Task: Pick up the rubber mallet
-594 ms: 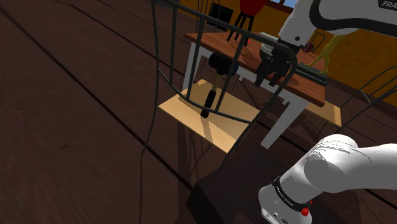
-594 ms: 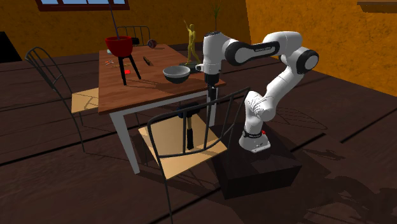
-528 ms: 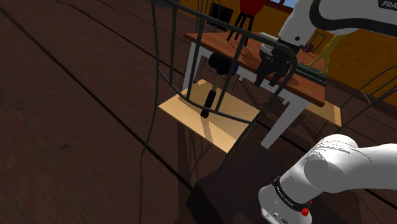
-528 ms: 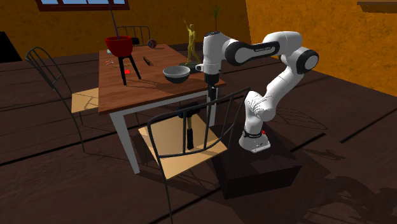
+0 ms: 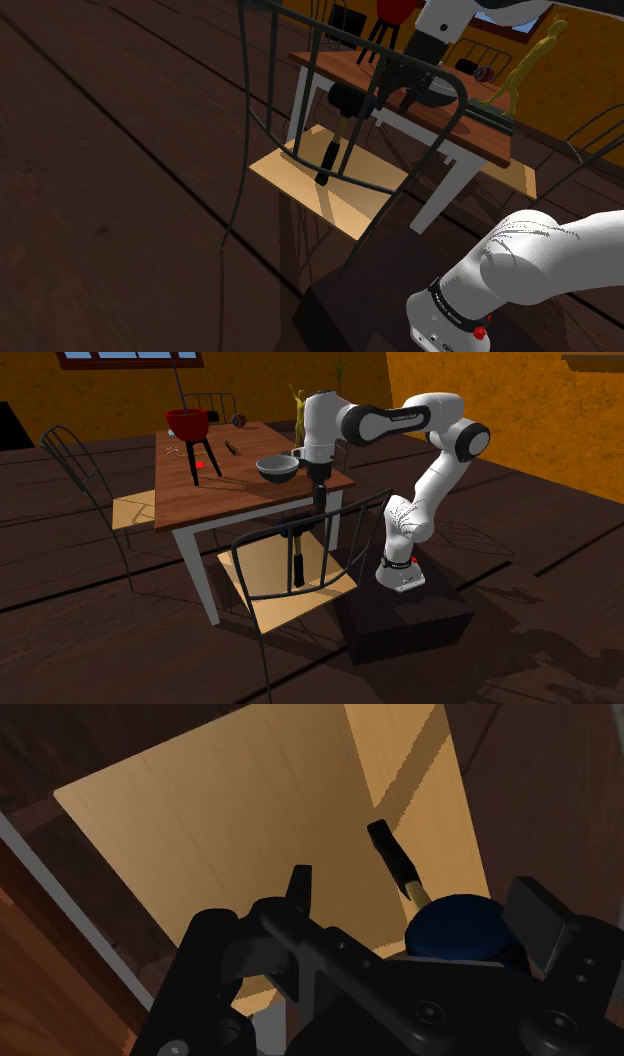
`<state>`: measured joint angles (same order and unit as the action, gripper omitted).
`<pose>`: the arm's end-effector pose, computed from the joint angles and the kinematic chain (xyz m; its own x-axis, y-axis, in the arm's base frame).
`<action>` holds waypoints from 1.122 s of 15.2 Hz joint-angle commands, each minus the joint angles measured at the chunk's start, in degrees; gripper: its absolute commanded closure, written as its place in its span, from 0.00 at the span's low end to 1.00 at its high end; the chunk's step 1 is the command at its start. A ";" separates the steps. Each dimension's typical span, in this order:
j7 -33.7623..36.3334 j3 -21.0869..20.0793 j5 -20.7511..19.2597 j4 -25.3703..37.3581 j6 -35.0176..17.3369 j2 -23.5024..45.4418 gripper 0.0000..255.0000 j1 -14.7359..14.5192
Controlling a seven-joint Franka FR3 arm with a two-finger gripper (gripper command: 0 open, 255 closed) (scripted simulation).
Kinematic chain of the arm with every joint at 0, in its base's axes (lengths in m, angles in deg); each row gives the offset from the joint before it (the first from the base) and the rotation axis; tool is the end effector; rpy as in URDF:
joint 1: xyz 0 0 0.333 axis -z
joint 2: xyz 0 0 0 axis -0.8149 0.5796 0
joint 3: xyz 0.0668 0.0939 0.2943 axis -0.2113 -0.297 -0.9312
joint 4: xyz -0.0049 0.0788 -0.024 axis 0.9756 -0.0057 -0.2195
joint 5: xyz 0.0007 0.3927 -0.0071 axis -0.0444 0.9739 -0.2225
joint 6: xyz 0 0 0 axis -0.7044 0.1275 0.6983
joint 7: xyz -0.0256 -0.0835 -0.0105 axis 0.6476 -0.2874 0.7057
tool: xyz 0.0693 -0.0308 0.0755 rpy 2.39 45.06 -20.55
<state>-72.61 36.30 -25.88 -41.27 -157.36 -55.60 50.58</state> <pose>0.3680 0.0434 0.6010 0.9944 -0.1040 0.0182 -0.1012 -0.9880 -0.1169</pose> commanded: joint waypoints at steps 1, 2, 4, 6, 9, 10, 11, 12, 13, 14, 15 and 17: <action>0.84 -0.61 1.53 3.98 -0.22 3.21 0.00 -0.76; 1.16 -0.83 2.19 5.85 -0.33 4.71 0.00 -1.08; 1.65 -1.16 3.18 8.87 -0.42 7.04 0.00 -1.55; 1.43 -1.22 3.24 7.05 -1.90 6.71 0.00 -1.56; 1.10 -1.30 3.34 4.40 -4.12 6.31 0.00 -1.56; 0.99 -1.33 3.38 3.53 -4.86 6.19 0.00 -1.57; 0.88 -1.35 3.42 2.68 -5.61 6.10 0.00 -1.57; 0.82 -1.37 3.44 2.19 -6.03 6.03 0.00 -1.58; 0.82 -1.37 3.44 2.20 -6.04 6.04 0.00 -1.58; 0.83 -1.39 3.45 2.09 -6.11 6.01 1.00 -1.59; 0.84 -1.39 3.45 2.03 -6.09 5.92 1.00 -1.59; 0.85 -1.40 3.45 2.01 -6.07 5.88 1.00 -1.59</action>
<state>-71.77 34.91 -22.42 -39.17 -163.42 -49.75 48.98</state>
